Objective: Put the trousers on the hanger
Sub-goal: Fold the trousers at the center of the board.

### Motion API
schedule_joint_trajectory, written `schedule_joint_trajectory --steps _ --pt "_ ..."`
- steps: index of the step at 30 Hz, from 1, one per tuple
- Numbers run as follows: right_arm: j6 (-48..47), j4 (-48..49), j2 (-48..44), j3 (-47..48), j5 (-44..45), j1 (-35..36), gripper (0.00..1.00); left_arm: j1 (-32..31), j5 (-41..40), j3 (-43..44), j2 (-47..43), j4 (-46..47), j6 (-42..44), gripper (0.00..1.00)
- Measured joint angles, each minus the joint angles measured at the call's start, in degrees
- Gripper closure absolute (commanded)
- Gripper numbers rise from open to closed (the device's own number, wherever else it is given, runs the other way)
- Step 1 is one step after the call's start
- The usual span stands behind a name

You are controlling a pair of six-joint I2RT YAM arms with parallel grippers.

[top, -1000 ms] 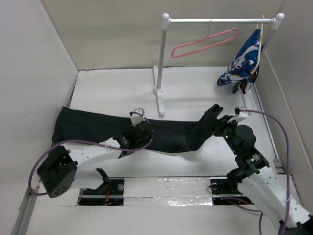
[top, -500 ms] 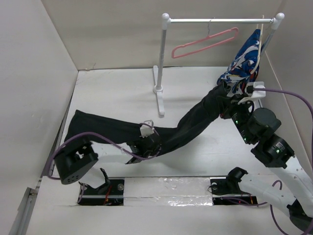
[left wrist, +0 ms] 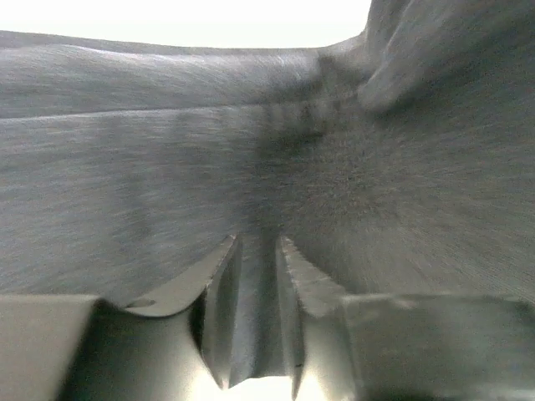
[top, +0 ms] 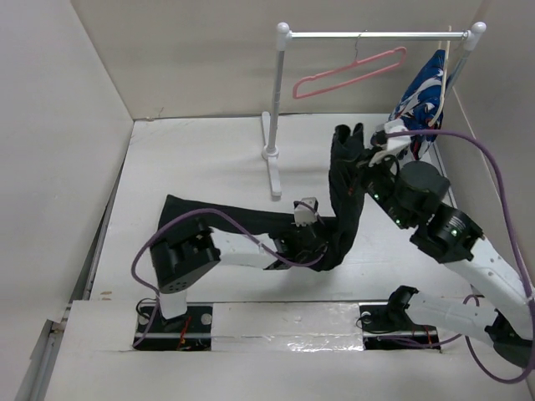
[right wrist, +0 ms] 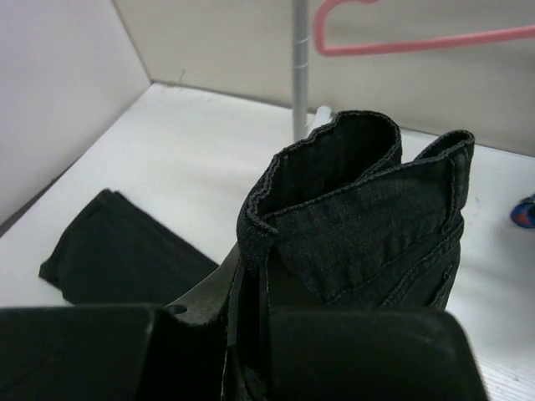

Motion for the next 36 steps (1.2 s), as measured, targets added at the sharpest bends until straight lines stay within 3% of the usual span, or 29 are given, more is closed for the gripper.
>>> schedule_joint_trajectory --steps 1,5,10,13,16,20,21,23,24,26,28,32,33,35,36 --pt "-0.15 0.26 1.53 0.31 -0.35 0.59 1.00 0.17 -0.63 -1.05 -2.54 -1.05 0.24 0.65" --pt "-0.46 0.61 7.45 3.21 -2.49 1.31 1.00 4.22 -3.72 -8.41 -21.33 -7.96 1.11 0.64" --pt "-0.76 2.08 17.33 11.06 -4.24 2.95 1.00 18.58 -5.86 -11.23 -52.28 -15.85 4.11 0.61" --pt "-0.76 4.44 23.43 15.32 -4.50 5.42 1.00 26.86 -5.95 -9.70 -65.61 -21.75 7.15 0.59" --pt "-0.59 6.49 31.19 20.28 -4.85 8.61 1.00 30.51 -6.47 -4.35 -72.72 -28.22 9.88 0.58" --pt "-0.11 9.40 46.12 30.12 -5.42 13.90 0.98 30.97 -7.91 2.12 -75.30 -33.81 12.11 0.58" --pt "0.07 9.62 50.62 33.11 -5.88 15.30 0.74 30.97 -8.52 2.49 -75.78 -34.86 12.28 0.58" --pt "1.09 10.40 59.25 39.12 -7.15 17.99 0.42 31.08 -9.44 2.49 -76.78 -37.35 12.50 0.56" --pt "1.55 10.40 63.93 42.62 -7.41 19.34 0.06 31.10 -10.05 2.47 -77.22 -38.64 12.57 0.55" --pt "3.32 10.47 70.90 46.27 -6.64 21.92 0.00 31.26 -13.42 2.49 -78.16 -42.10 13.53 0.51" --pt "3.87 10.47 72.54 44.52 -7.23 22.91 0.02 31.71 -14.64 2.21 -79.58 -44.68 13.22 0.49" --pt "5.20 13.94 62.77 21.14 -7.87 24.20 0.08 31.50 -14.88 0.57 -81.46 -44.68 12.61 0.48" --pt "5.49 14.03 58.10 14.58 -7.69 23.89 0.24 31.50 -14.51 -0.61 -82.12 -44.28 12.41 0.48" --pt "6.78 16.76 47.21 1.53 -6.64 22.25 0.66 31.52 -14.34 -3.58 -82.68 -43.12 12.13 0.48" --pt "7.76 17.40 40.68 -4.63 -5.51 20.76 0.98 31.52 -13.64 -5.46 -82.71 -42.10 11.98 0.48"
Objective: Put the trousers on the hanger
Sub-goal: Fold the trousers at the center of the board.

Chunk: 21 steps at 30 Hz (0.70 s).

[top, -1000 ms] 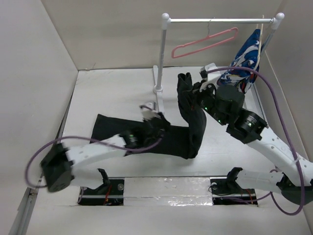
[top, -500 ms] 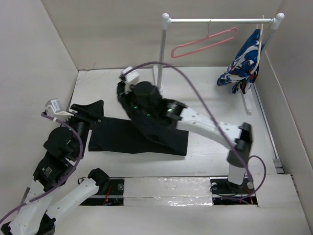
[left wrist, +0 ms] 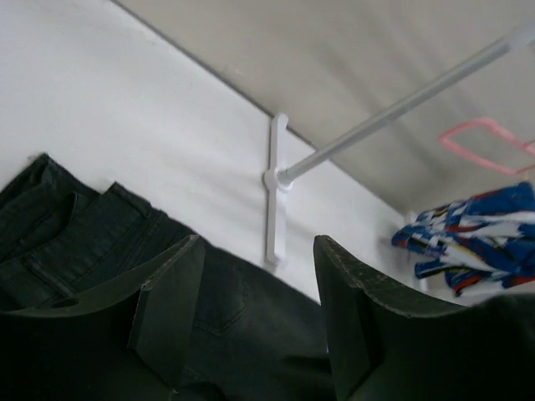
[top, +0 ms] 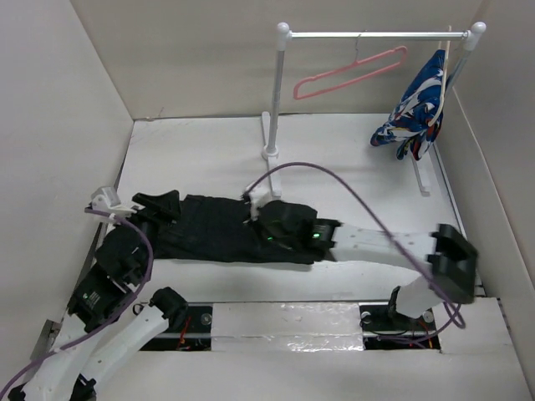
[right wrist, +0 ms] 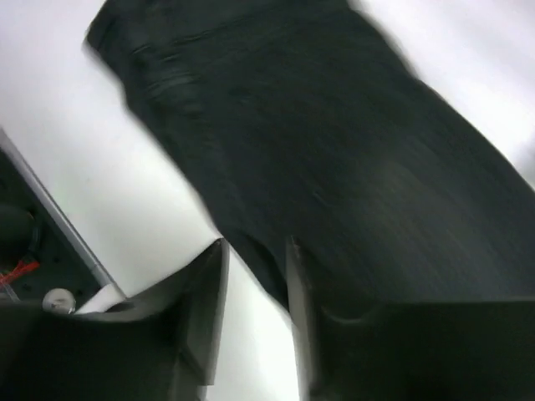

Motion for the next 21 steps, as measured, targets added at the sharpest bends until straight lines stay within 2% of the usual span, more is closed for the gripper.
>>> schedule_joint_trajectory --steps 2,3,5,6,7,9,13,17,20,21 --pt "2.27 2.47 -10.78 -8.81 1.66 -3.87 1.00 -0.02 1.73 -4.02 1.29 1.88 -0.44 0.48" --pt "3.23 4.42 -16.28 -13.57 2.38 -6.10 0.95 0.00 2.69 -6.40 2.43 3.61 -0.76 0.48" --pt "5.29 6.60 -25.20 -21.88 4.07 -11.21 0.64 -0.02 5.73 -11.26 6.10 7.58 -1.20 0.49" --pt "6.16 7.41 -28.70 -25.77 4.46 -13.68 0.33 0.00 7.76 -14.08 8.63 10.38 -1.53 0.50" --pt "7.02 7.54 -31.39 -29.29 4.50 -15.80 0.22 -0.09 9.64 -16.70 11.74 13.05 -1.79 0.50" --pt "7.74 7.30 -33.90 -35.15 3.48 -19.76 0.13 -0.85 12.74 -21.00 17.73 17.97 -2.49 0.51" --pt "9.49 7.30 -34.36 -42.77 -1.53 -26.16 0.18 -3.69 15.30 -26.14 28.72 24.74 -3.58 0.53" --pt "10.71 11.93 -30.99 -46.10 -9.09 -27.39 0.21 -5.53 15.39 -27.17 34.07 30.14 -4.79 0.55" --pt "12.59 18.69 -27.04 -48.26 -13.51 -26.88 0.33 -5.92 15.06 -29.09 35.26 33.75 -5.79 0.56" --pt "13.03 21.29 -25.75 -49.16 -14.75 -26.93 0.43 -5.99 14.99 -29.99 35.45 34.58 -6.23 0.56"
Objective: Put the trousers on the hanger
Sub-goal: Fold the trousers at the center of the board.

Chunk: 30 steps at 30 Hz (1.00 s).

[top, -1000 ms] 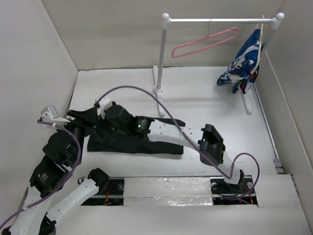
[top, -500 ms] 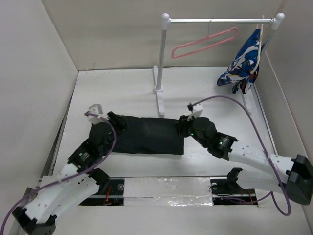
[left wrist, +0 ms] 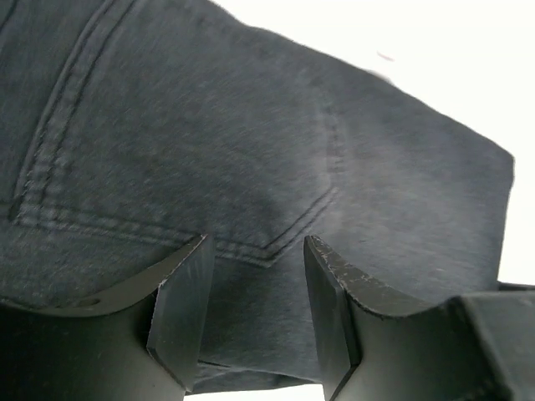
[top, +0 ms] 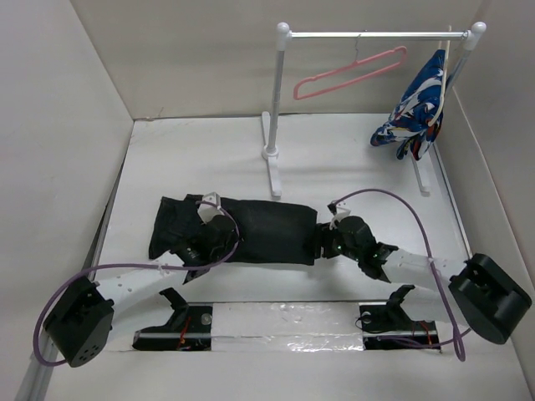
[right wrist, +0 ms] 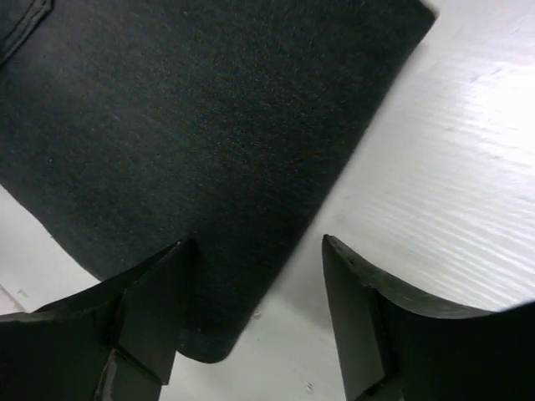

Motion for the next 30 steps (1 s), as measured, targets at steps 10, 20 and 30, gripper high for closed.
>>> schedule_joint_trajectory --steps 10,20,30 --pt "-0.09 7.76 7.78 0.52 -10.08 -12.44 0.53 -0.81 -0.83 -6.25 -3.21 2.89 -5.16 0.54" --pt "-9.40 -16.52 -8.13 18.36 0.55 -14.27 0.77 -3.65 -1.01 -4.39 -12.46 0.39 -2.27 0.72" --pt "-8.85 -16.94 0.26 55.28 4.20 -14.97 0.32 -12.00 -6.45 8.48 3.15 12.11 10.88 1.00"
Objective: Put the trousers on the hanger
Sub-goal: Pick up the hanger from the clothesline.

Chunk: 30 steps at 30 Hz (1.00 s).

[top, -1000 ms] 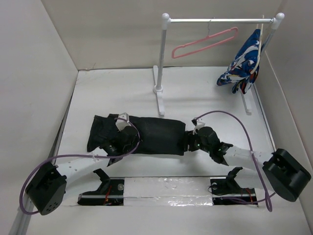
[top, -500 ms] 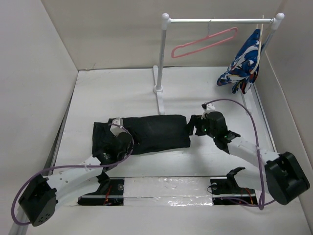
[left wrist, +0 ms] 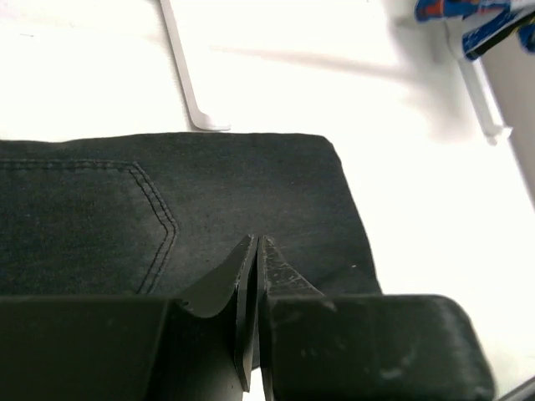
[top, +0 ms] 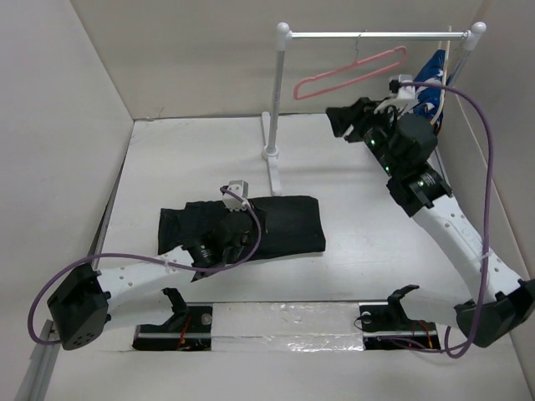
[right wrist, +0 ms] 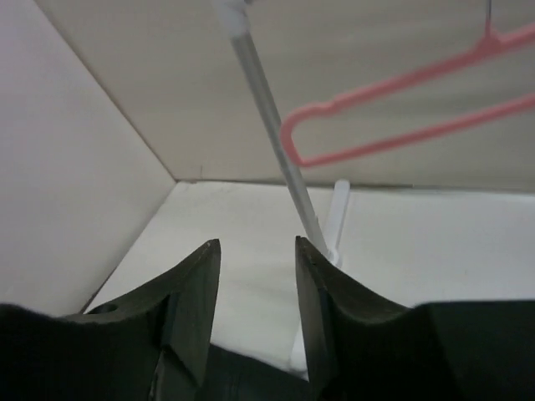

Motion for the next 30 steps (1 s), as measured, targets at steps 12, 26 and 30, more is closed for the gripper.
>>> schedule_joint_trajectory --steps 12,26,30 --pt "18.69 9.62 23.30 10.45 -2.10 -4.07 0.22 -0.04 1.31 -3.65 -8.74 2.95 5.99 0.87" --pt "28.41 18.97 32.50 14.14 -8.39 -6.29 0.27 -0.04 3.74 -3.69 -7.04 3.21 6.14 0.86" --pt "29.62 20.76 35.85 17.29 -10.51 -7.02 0.33 -0.04 3.78 -3.69 -7.04 3.23 6.12 0.85"
